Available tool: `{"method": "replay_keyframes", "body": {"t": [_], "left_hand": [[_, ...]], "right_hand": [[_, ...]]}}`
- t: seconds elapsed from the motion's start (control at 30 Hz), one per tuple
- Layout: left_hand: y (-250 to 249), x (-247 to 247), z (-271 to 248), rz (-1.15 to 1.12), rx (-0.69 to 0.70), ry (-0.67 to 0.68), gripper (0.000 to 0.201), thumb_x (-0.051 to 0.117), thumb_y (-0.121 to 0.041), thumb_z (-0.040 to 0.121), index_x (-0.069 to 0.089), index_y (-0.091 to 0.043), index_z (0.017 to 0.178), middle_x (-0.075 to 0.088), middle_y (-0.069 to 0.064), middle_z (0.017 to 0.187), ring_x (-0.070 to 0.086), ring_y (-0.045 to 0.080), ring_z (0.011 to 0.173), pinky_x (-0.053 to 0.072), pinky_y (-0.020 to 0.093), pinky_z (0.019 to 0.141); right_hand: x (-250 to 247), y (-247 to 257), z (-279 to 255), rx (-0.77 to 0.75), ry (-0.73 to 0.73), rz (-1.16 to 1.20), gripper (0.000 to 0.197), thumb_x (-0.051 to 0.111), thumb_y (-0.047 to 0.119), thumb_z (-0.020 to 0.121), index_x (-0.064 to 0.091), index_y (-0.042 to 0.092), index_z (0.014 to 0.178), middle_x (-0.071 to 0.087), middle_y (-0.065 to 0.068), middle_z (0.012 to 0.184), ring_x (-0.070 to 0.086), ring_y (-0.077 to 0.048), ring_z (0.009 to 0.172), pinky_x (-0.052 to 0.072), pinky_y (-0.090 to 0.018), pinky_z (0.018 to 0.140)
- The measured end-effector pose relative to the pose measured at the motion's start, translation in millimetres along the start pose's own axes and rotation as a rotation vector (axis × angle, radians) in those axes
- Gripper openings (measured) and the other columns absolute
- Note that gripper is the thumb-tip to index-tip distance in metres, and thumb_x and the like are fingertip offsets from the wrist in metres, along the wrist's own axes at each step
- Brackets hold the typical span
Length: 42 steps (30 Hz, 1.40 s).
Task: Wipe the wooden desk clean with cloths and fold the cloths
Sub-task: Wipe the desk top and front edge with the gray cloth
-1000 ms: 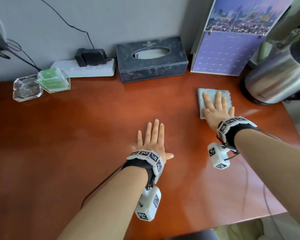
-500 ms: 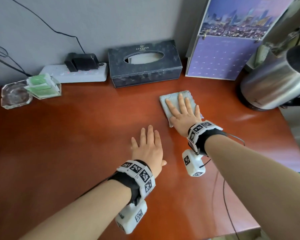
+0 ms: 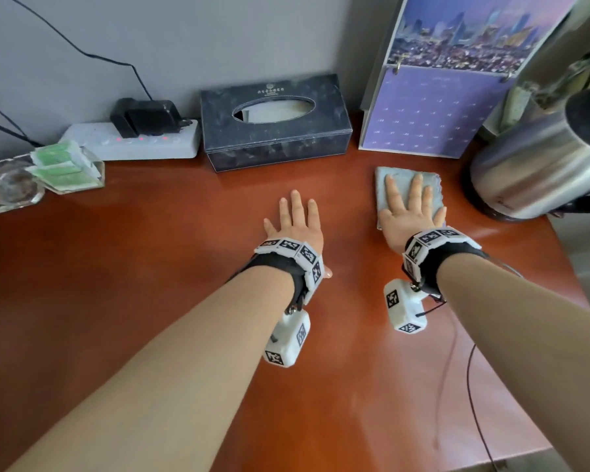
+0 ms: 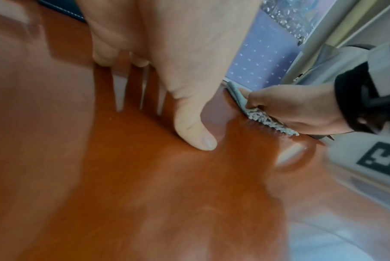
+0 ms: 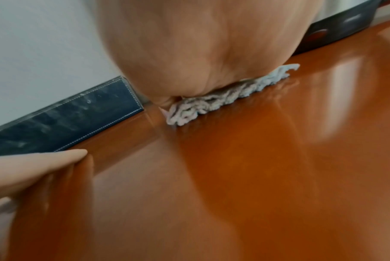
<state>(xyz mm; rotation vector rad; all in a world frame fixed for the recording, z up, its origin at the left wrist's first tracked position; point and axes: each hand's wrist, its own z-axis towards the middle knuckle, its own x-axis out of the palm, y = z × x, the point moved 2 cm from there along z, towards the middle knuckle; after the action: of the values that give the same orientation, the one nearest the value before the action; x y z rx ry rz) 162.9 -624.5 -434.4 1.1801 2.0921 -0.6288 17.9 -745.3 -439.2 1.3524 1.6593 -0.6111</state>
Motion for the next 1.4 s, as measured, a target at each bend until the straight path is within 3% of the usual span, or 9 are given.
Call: {"method": "replay_keyframes", "body": {"t": [0.13,0.27,0.4,0.47,0.7,0.93,1.23,1.3,1.4], "left_hand": [[3,15,8,0.001,-0.026,-0.072,0.14,0.08,-0.055,0.07,-0.025,-0.012,0.151,-0.039,0.018,0.153,-0.026,0.039,0.145,0.001,0.065,0.115],[4,16,14,-0.064,0.023,-0.11,0.136,0.079,-0.051,0.074,-0.025,-0.009,0.151,-0.035,0.019,0.155,-0.025,0.042,0.145,-0.003,0.07,0.112],[3,25,18,0.103,-0.048,-0.153,0.145,0.071,-0.072,0.065,-0.03,-0.008,0.148,-0.036,0.023,0.153,-0.022,0.044,0.145,0.009,0.067,0.113],[6,29,23,0.095,-0.041,-0.138,0.146,0.07,-0.074,0.065,-0.031,-0.008,0.147,-0.038,0.023,0.152,-0.023,0.045,0.145,0.009,0.068,0.113],[9,30,26,0.14,-0.057,-0.105,0.144,0.063,-0.078,0.066,-0.039,-0.009,0.142,-0.055,0.025,0.131,-0.027,0.046,0.143,0.008,0.067,0.113],[7,26,21,0.12,-0.048,-0.095,0.143,0.066,-0.075,0.067,-0.035,-0.008,0.145,-0.045,0.025,0.146,-0.026,0.046,0.143,0.008,0.067,0.113],[-6,8,1,0.053,-0.115,-0.018,0.138,0.077,-0.054,0.075,-0.033,-0.012,0.147,-0.046,0.017,0.148,-0.032,0.036,0.143,0.0,0.063,0.116],[-1,4,-2,0.014,-0.094,-0.017,0.137,0.078,-0.051,0.075,-0.032,-0.014,0.148,-0.047,0.014,0.148,-0.033,0.033,0.143,-0.001,0.062,0.118],[-4,-5,-12,-0.044,-0.082,-0.048,0.133,0.079,-0.053,0.073,-0.019,-0.016,0.154,-0.033,0.012,0.157,-0.021,0.03,0.149,0.005,0.055,0.121]], "right_hand": [[0,30,-1,-0.019,0.026,-0.029,0.067,0.025,0.042,0.096,-0.015,0.042,0.151,-0.032,-0.007,0.157,-0.023,-0.03,0.146,-0.011,-0.056,0.116],[13,58,-10,-0.261,0.046,-0.143,0.068,0.026,0.043,0.097,-0.017,0.043,0.15,-0.034,-0.007,0.156,-0.024,-0.031,0.146,-0.01,-0.057,0.116],[17,44,-7,-0.374,0.052,-0.184,0.066,0.026,0.04,0.099,-0.017,0.044,0.149,-0.033,-0.003,0.156,-0.023,-0.027,0.146,-0.008,-0.055,0.117],[9,27,4,-0.352,0.059,-0.148,0.067,0.029,0.039,0.098,-0.013,0.046,0.149,-0.03,-0.001,0.158,-0.021,-0.026,0.147,-0.007,-0.054,0.118],[-19,-44,25,-0.054,-0.042,-0.019,0.067,0.031,0.04,0.095,-0.007,0.049,0.15,-0.021,-0.001,0.161,-0.013,-0.025,0.149,-0.004,-0.054,0.119],[-9,-24,16,0.032,-0.096,-0.018,0.068,0.027,0.04,0.095,-0.01,0.041,0.152,-0.023,-0.009,0.16,-0.016,-0.03,0.148,-0.006,-0.056,0.117],[18,41,-17,-0.292,0.044,-0.08,0.065,0.026,0.041,0.098,-0.013,0.043,0.151,-0.032,-0.008,0.157,-0.025,-0.03,0.145,-0.011,-0.059,0.116],[15,32,-20,-0.354,0.067,-0.006,0.064,0.031,0.035,0.098,-0.002,0.044,0.153,-0.027,-0.006,0.159,-0.023,-0.028,0.147,-0.011,-0.055,0.117],[-5,1,-28,-0.368,0.06,0.374,0.054,0.042,0.016,0.094,0.044,0.038,0.143,0.002,-0.003,0.164,0.0,-0.021,0.15,0.001,-0.037,0.122]]}}
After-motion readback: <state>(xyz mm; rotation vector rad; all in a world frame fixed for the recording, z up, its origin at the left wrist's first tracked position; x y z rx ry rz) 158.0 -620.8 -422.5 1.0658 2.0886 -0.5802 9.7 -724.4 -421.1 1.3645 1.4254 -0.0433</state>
